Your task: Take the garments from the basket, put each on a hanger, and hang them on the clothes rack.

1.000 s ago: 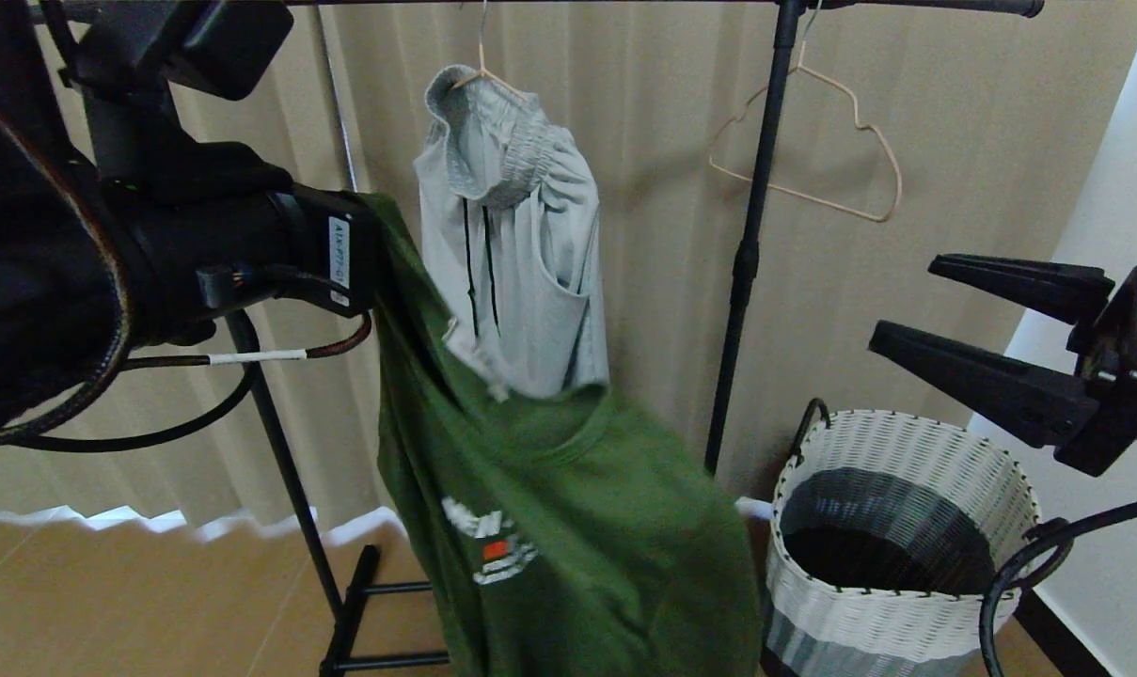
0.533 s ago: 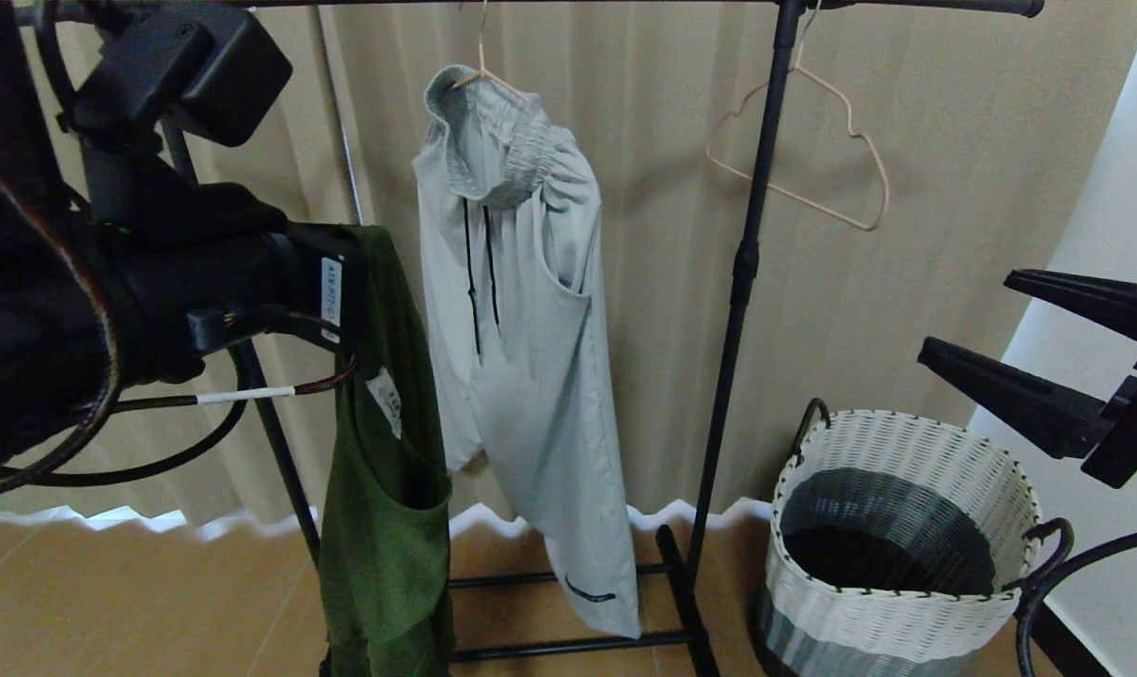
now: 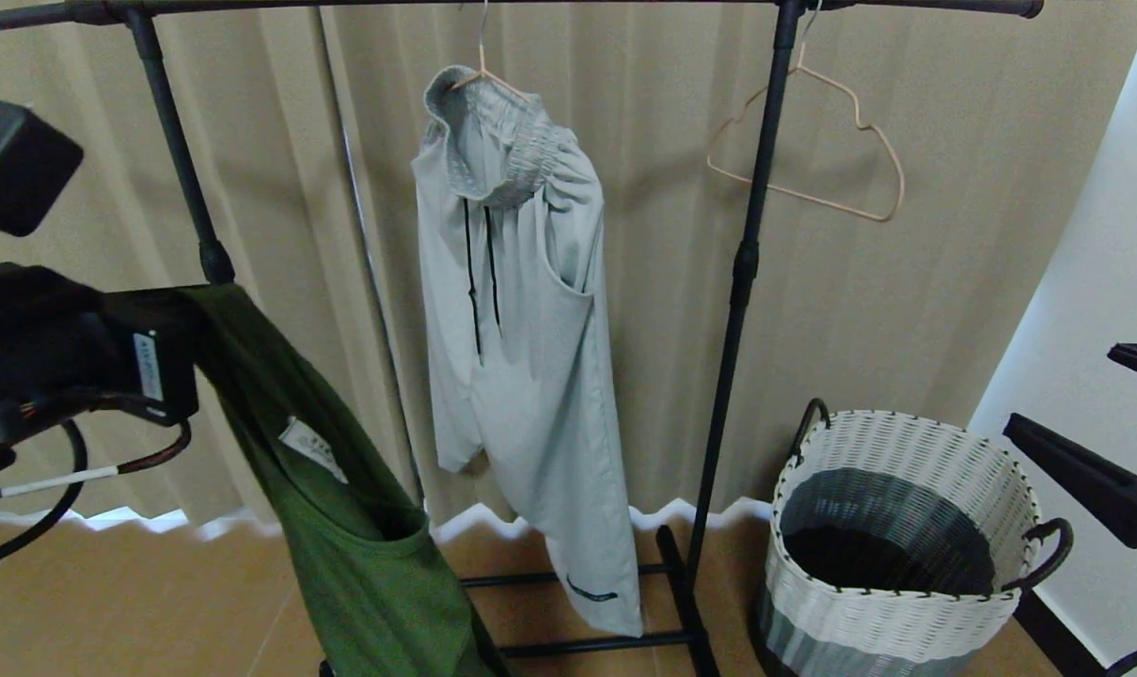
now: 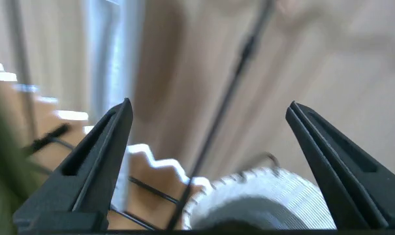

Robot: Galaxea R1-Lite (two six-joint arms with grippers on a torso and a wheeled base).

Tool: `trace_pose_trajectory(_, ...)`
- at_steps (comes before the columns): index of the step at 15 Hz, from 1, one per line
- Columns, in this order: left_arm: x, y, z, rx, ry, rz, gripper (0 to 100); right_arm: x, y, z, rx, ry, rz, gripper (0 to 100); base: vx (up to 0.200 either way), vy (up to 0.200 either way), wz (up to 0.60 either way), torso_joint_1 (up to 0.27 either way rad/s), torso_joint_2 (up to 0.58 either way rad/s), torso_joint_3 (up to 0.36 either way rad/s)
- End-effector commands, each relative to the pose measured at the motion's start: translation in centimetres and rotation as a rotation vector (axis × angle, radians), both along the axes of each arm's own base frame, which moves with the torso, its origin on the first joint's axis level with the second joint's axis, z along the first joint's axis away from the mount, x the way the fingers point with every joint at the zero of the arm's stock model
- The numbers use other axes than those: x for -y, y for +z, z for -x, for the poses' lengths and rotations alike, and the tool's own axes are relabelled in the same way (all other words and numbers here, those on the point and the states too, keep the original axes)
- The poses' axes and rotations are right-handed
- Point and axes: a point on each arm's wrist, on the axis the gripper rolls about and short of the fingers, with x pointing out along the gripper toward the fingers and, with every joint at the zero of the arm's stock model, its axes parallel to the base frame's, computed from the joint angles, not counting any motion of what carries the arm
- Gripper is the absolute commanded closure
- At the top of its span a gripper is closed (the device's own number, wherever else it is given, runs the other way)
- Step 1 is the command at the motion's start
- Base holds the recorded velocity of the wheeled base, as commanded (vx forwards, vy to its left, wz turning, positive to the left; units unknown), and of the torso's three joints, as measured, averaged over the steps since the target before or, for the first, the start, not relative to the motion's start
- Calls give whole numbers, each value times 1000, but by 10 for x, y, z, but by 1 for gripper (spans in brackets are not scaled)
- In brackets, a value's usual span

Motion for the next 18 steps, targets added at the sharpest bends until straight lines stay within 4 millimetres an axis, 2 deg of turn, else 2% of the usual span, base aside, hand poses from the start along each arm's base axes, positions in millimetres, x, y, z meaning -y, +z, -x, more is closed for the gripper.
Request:
trace_pose_trajectory(1, -20, -7, 21, 16, 63, 10, 100, 7, -2, 5, 8, -54, -1, 0, 0, 0, 0, 0, 0, 0)
trace_pose_trajectory(2, -24, -14, 28, 7, 76, 8, 100, 9, -1, 5, 11, -71, -1, 0, 0, 0, 0, 0, 0, 0)
trace_pose_trajectory(4, -30, -45, 48, -51, 49, 31, 100, 10, -2, 4, 6, -81, 1, 0, 0, 0, 0, 0, 0, 0)
trace_pose_trajectory(6, -32, -61, 61, -32, -6, 80, 100, 10, -1, 3, 4, -85, 2, 0, 0, 0, 0, 0, 0, 0)
trace_pose_trajectory(8, -35, -67, 65, -9, 12, 138, 100, 11, 1, 3, 16, -91, 3, 0, 0, 0, 0, 0, 0, 0)
trace_pose_trajectory(12, -35, -66, 65, 2, 12, 154, 100, 16, 1, 3, 16, -137, 5, 0, 0, 0, 0, 67, -242, -272)
trace_pose_trajectory(18, -36, -71, 69, 1, 7, 105, 100, 18, -4, -1, -18, -154, 7, 0, 0, 0, 0, 133, -501, -320)
